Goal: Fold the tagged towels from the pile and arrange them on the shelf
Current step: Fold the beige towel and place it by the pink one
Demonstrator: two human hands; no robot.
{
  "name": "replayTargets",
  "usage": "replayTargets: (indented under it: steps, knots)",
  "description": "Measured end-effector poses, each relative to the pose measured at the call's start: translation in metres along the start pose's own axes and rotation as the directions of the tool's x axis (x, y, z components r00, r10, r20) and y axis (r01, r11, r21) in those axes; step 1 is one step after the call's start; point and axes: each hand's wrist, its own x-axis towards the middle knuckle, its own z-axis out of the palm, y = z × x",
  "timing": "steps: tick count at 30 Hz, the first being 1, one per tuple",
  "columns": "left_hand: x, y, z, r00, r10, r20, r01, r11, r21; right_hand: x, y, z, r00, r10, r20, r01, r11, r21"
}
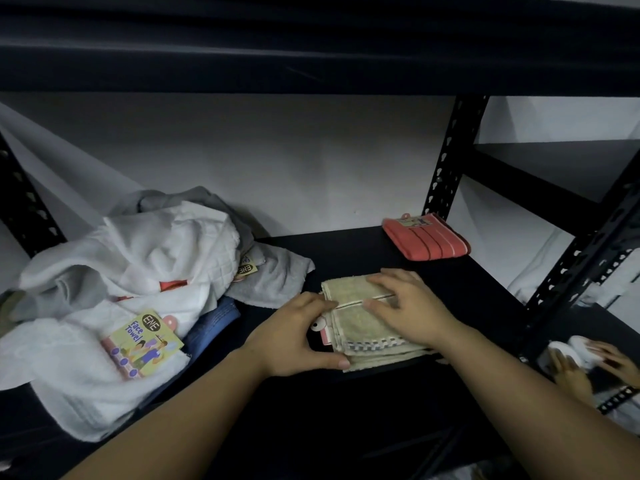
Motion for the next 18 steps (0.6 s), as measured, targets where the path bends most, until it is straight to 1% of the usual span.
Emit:
replayTargets:
  steps: [2, 4, 7, 9, 11, 12, 14, 16, 18]
  knots:
    - [0.0, -0.002, 0.001, 1.0, 0.008, -0.005, -0.008, 1.0, -0.007, -0.001, 0.01, 0.003, 0.987, 0.025, 0.16, -0.01, 0.996, -0.089]
    - [0.0, -0.003, 0.002, 1.0, 0.01, -0.023, -0.01, 1.0, -0.018, -0.004, 0.016, 0.007, 0.972, 0.018, 0.232, 0.009, 0.993, -0.116]
    - [0.0, -0.002, 0.003, 0.999, 0.0, -0.051, -0.002, 0.999, -0.043, -0.004, 0.017, 0.004, 0.959, 0.036, 0.283, 0.003, 0.991, -0.137]
    - [-0.001, 0.0, 0.002, 0.997, -0.019, -0.07, 0.015, 0.998, -0.06, 0.001, 0.015, 0.003, 0.946, 0.06, 0.318, 0.011, 0.976, -0.216]
    - [0.0, 0.0, 0.001, 0.991, -0.056, -0.121, 0.045, 0.995, -0.093, 0.007, 0.007, 0.001, 0.948, 0.077, 0.31, 0.016, 0.959, -0.285]
    - [0.0, -0.002, 0.0, 0.985, -0.088, -0.151, 0.071, 0.991, -0.114, 0.01, 0.0, 0.001, 0.958, 0.061, 0.279, 0.024, 0.957, -0.291]
    - [0.0, -0.004, -0.001, 0.968, -0.161, -0.19, 0.131, 0.978, -0.163, 0.01, -0.018, 0.007, 0.976, -0.018, 0.217, 0.073, 0.965, -0.25]
    - [0.0, -0.005, -0.001, 0.957, -0.199, -0.213, 0.158, 0.968, -0.195, 0.006, -0.034, 0.021, 0.965, -0.092, 0.246, 0.151, 0.96, -0.234]
    - [0.001, -0.006, 0.0, 0.953, -0.207, -0.223, 0.16, 0.964, -0.212, 0.002, -0.041, 0.038, 0.94, -0.113, 0.321, 0.214, 0.929, -0.302]
